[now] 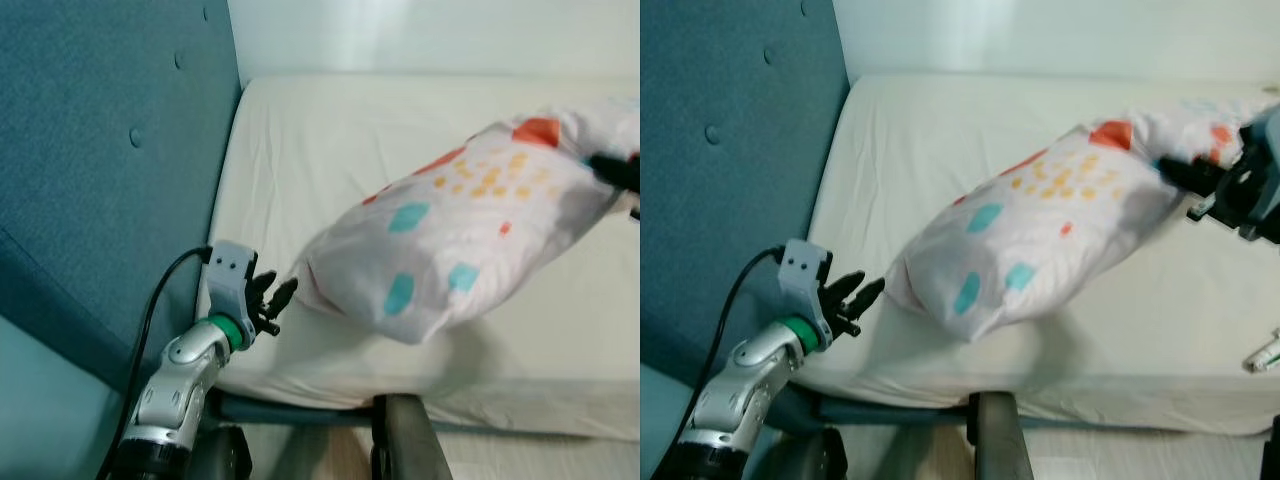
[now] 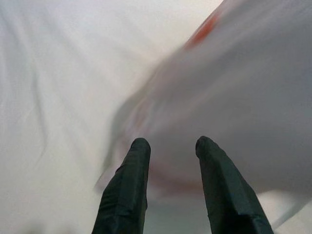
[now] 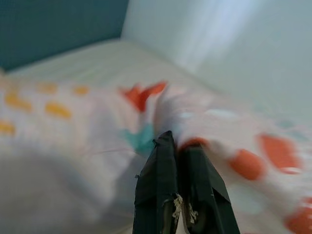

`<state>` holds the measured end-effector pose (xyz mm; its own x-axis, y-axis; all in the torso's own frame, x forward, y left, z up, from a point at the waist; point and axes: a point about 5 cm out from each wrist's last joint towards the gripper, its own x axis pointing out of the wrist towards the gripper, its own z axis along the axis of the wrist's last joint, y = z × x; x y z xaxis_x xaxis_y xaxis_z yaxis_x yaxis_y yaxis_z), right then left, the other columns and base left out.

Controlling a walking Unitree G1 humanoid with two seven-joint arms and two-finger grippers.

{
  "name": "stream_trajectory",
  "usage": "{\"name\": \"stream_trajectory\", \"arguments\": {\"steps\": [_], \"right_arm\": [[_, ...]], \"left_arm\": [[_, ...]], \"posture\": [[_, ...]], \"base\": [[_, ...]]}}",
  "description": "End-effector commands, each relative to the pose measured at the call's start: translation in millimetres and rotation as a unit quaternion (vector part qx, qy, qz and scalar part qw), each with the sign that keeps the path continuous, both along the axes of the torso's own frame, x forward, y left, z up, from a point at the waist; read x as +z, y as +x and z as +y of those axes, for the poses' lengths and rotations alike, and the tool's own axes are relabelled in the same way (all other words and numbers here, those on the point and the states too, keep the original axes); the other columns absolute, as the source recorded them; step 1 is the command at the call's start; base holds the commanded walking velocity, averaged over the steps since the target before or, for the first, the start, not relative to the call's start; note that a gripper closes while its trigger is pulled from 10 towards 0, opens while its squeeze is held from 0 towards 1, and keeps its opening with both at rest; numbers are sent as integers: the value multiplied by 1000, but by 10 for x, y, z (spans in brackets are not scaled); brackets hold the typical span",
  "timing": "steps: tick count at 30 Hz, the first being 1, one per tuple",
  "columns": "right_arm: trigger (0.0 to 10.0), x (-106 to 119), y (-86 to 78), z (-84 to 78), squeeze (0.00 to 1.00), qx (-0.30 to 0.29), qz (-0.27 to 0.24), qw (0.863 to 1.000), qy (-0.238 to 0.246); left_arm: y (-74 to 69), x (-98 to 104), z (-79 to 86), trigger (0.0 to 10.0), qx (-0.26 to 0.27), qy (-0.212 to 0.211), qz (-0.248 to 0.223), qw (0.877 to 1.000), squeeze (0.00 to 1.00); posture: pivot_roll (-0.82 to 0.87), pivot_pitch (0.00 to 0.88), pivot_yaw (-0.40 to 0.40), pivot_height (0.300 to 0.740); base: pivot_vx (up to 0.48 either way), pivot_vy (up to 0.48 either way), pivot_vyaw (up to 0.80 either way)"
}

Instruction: Clean up the room

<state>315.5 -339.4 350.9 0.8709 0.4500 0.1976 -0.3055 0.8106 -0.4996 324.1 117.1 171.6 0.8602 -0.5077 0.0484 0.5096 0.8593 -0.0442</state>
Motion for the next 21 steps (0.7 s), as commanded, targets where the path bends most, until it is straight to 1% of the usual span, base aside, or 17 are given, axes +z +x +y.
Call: {"name": "stream_trajectory", "arguments": {"steps": [1, 2, 3, 5, 8, 10, 11, 12, 13, 14, 15, 16, 17, 18, 19, 20, 21], "right_arm": [[0, 189, 39, 125, 0, 32, -38, 998, 37], [0, 189, 39, 125, 0, 32, -38, 998, 37], [0, 215, 74, 171, 0, 42, -45, 997, 52], [0, 224, 98, 196, 0, 46, -48, 996, 59], [0, 199, 271, 372, 0, 55, -55, 994, 71], [0, 125, 417, 524, 0, 56, -46, 995, 73], [0, 125, 417, 524, 0, 56, -46, 995, 73], [0, -2, 547, 681, 0, 56, -26, 995, 75], [0, -52, 583, 732, 0, 57, -19, 995, 79], [0, -52, 583, 732, 0, 57, -19, 995, 79], [0, -91, 608, 772, 0, 59, -15, 994, 88], [1020, -132, 625, 801, 0, 60, -12, 993, 101], [1020, -158, 634, 818, 0, 60, -11, 992, 110], [10000, -214, 646, 841, 0, 64, -7, 988, 140], [10000, -272, 650, 858, 0, 67, -5, 983, 169], [10000, -369, 649, 864, 0, 65, -1, 973, 220], [10000, -436, 644, 864, 0, 63, 2, 965, 254]], "left_arm": [[-70, 192, -56, 10000, -34, -28, -24, 999, 0], [-70, 192, -56, 10000, -34, -28, -24, 999, 0], [-106, 270, -104, 10000, -52, -35, -36, 997, 0], [-128, 311, -136, 10000, -64, -38, -41, 996, 0], [-254, 421, -314, 10000, -123, -54, -49, 990, 0], [-358, 464, -422, 10000, -163, -57, -53, 984, 0], [-358, 464, -422, 10000, -163, -57, -53, 984, 0], [-422, 467, -481, 10000, -179, -54, -55, 981, 0], [-428, 453, -483, 10000, -176, -50, -55, 982, 0], [-428, 453, -483, 10000, -176, -50, -55, 982, 0], [-428, 435, -476, 10000, -170, -45, -54, 983, 0], [-424, 409, -452, 10000, -161, -41, -49, 985, 0], [-422, 392, -435, 10000, -155, -38, -46, 986, 0], [-409, 359, -403, 10000, -142, -34, -39, 988, 0], [-400, 330, -373, 10000, -131, -30, -32, 990, 0], [-388, 296, -347, 10000, -120, -25, -25, 992, 0], [-382, 275, -330, 10000, -114, -22, -21, 993, 0]], "posture": [[-138, 170, 68, 571], [-138, 170, 68, 571], [-138, 170, 68, 571], [-136, 168, 68, 571], [-140, 168, 71, 571], [-134, 168, 68, 571], [-134, 168, 68, 571], [-118, 167, 60, 571], [-118, 167, 60, 571], [-118, 167, 60, 571], [-112, 169, 55, 571], [-109, 170, 54, 571], [-109, 170, 54, 571], [-105, 174, 56, 571], [-103, 176, 58, 571], [-103, 178, 59, 571], [-102, 179, 60, 571]], "base": [[0, 0, 0], [0, 0, 0], [0, 0, 0], [0, 0, 0], [0, 0, 0], [0, 0, 0], [0, 0, 0], [0, 0, 0], [0, 0, 0], [0, 0, 0], [0, 0, 0], [0, 0, 0], [0, 0, 0], [0, 0, 0], [0, 0, 0], [0, 0, 0], [0, 0, 0]]}}
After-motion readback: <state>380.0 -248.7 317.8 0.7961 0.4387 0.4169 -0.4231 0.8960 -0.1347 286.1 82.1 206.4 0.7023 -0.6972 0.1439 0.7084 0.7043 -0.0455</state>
